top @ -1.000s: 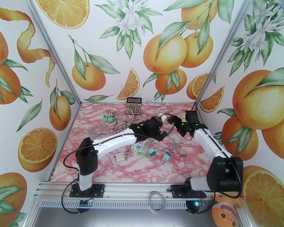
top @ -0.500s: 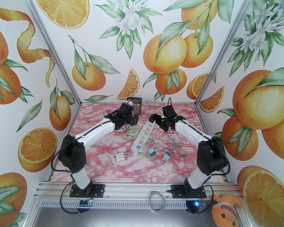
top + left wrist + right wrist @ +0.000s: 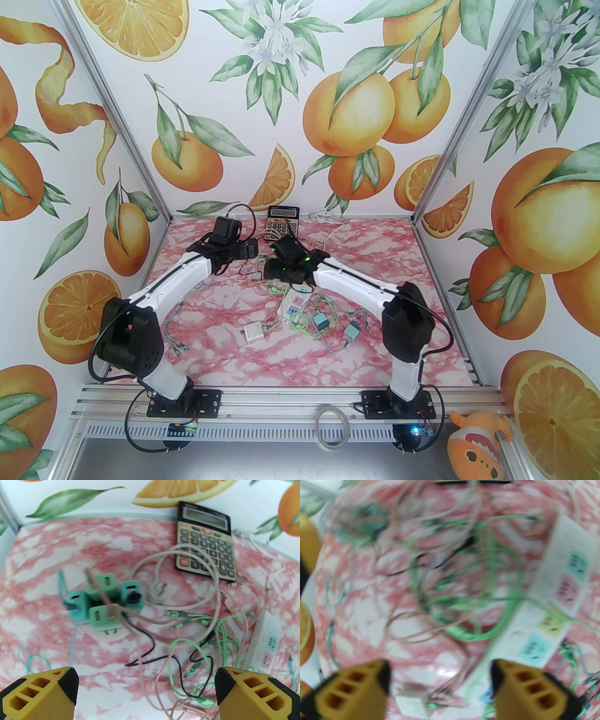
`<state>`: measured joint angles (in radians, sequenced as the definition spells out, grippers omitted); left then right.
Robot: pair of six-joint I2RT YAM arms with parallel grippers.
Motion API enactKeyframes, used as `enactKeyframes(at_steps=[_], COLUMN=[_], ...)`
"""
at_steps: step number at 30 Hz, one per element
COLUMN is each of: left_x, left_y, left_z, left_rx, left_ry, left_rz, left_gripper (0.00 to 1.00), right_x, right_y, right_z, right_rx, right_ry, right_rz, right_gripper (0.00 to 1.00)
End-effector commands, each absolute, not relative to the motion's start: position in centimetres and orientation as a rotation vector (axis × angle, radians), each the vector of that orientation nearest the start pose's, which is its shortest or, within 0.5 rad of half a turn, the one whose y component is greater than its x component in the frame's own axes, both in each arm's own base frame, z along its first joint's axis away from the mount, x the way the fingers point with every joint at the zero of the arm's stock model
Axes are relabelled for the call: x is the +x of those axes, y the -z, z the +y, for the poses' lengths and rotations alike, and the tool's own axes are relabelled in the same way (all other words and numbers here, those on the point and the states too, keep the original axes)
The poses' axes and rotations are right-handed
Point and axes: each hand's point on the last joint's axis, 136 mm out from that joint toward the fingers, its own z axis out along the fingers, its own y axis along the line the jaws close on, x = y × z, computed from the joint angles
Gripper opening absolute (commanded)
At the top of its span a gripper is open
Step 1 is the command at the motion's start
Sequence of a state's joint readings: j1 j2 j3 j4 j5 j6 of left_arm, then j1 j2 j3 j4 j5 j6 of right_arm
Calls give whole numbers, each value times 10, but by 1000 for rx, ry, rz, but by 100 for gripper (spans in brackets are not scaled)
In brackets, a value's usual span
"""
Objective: Pull the plug off the socket
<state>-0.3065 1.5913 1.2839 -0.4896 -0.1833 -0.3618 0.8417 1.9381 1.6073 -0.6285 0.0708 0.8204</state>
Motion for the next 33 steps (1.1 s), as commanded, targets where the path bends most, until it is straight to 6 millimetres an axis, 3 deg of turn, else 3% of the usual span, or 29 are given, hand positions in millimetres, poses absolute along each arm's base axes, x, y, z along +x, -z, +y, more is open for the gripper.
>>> enactKeyframes(at_steps=[1, 6, 8, 11, 20, 33], left_x=[426, 427, 429, 429, 428, 429], left_y=[-194, -191, -189, -185, -175, -171], left_z=[-94, -93, -91, -87, -86, -89], left_rx=[-198, -204, -203, -224, -266, -313], left_ry=[127, 133, 110, 82, 76, 106], left_rz=[2350, 2343, 2347, 2357, 2390, 2391], left_gripper=[100, 100, 100, 100, 100, 100], right_x=[328, 299, 293, 289, 292, 343], right_y=[-102, -65, -49, -37, -9, -7], right_z=[386, 409, 409, 400, 328, 213], right_rx=[48, -16, -23, -41, -20, 90], right_ry=[-533, -526, -519, -492, -406, -263], right_rz=[2723, 2813, 2849, 2879, 2953, 2953], right_gripper=[37, 32, 26, 25, 25, 26])
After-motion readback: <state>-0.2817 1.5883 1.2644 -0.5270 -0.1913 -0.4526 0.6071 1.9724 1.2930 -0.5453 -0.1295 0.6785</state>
